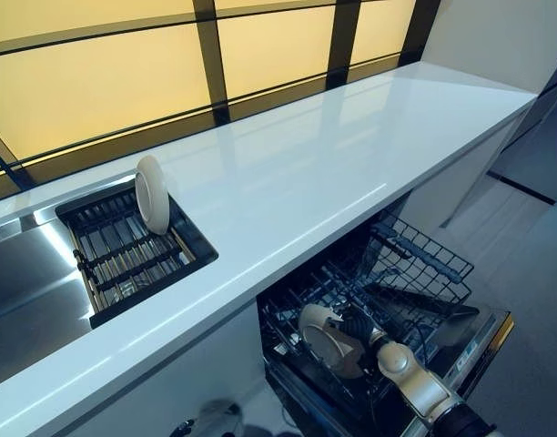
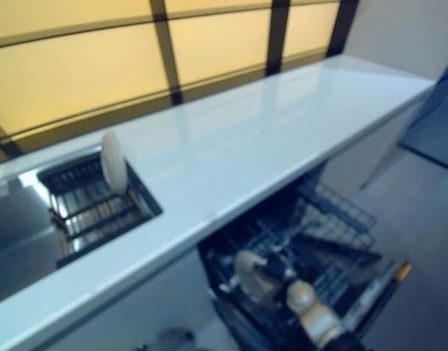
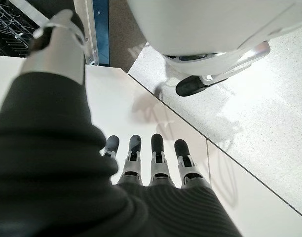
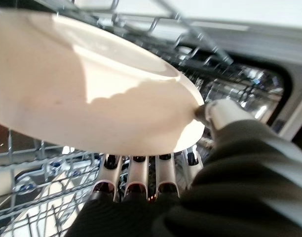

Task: Take plates into dishwasher

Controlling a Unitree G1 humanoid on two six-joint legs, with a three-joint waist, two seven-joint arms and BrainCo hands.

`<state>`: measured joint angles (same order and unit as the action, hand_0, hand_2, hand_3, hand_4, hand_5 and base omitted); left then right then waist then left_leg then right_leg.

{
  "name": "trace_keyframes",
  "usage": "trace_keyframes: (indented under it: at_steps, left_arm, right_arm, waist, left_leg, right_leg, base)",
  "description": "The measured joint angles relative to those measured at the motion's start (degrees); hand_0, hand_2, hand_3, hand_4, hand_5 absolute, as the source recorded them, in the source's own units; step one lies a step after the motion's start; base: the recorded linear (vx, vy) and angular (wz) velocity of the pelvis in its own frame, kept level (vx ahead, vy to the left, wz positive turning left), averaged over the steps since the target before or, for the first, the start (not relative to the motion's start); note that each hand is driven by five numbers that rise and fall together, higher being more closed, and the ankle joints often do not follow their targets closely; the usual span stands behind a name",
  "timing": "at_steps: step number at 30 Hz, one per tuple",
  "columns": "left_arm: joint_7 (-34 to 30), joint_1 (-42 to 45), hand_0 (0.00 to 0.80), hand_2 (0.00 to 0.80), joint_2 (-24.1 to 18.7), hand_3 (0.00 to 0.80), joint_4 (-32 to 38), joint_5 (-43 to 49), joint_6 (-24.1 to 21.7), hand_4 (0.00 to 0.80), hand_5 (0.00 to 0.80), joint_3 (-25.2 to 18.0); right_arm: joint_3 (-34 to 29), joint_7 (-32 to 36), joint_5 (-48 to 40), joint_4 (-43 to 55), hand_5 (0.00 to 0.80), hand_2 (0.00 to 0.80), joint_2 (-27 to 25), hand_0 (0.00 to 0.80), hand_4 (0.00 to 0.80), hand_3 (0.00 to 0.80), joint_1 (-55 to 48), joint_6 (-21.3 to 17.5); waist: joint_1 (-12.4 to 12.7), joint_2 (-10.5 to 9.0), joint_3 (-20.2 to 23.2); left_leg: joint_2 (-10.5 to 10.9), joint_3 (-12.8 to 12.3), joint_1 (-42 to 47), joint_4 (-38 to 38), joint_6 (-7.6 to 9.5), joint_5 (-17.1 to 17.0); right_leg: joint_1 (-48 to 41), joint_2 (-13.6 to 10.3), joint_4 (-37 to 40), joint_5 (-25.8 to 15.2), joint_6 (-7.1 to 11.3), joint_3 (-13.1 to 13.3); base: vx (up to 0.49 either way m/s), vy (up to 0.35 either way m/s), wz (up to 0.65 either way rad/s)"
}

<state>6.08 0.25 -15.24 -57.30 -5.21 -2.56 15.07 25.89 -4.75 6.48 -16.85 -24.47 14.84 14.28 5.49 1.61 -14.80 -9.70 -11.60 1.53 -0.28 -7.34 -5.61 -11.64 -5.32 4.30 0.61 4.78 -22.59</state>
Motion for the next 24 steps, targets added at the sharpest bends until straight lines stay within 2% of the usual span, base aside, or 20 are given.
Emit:
trace_keyframes:
  at_steps: [11,24]
  left_arm:
    - [-0.04,-0.80,0.000,0.000,0.11,0.000,0.00,0.00,-0.01,0.000,0.000,1.29]
    - [-0.06,-0.85,0.000,0.000,0.30,0.000,0.21,0.01,0.03,0.000,0.000,1.77]
  right_arm:
    - [1.75,-4.54,3.62,-2.91,0.800,0.800,1.77,0.800,0.800,0.800,2.22,0.75]
    - [2.34,-1.91,6.34,-5.04,0.800,0.800,2.33,0.800,0.800,0.800,2.40,1.27]
  waist:
    - [0.79,0.86,-0.50]
    - [1.39,0.88,-0.51]
  left_leg:
    - [0.21,0.76,-0.24,0.05,0.22,-0.17]
    - [1.22,1.71,-0.38,-0.22,0.52,-0.38]
  right_leg:
    - [-0.10,-0.07,-0.26,0.14,0.03,-0.14]
    - [-0.09,-0.82,-1.20,0.79,0.60,-1.21]
  base:
    - [0.003,0.007,0.03]
    - [-0.004,0.007,0.04]
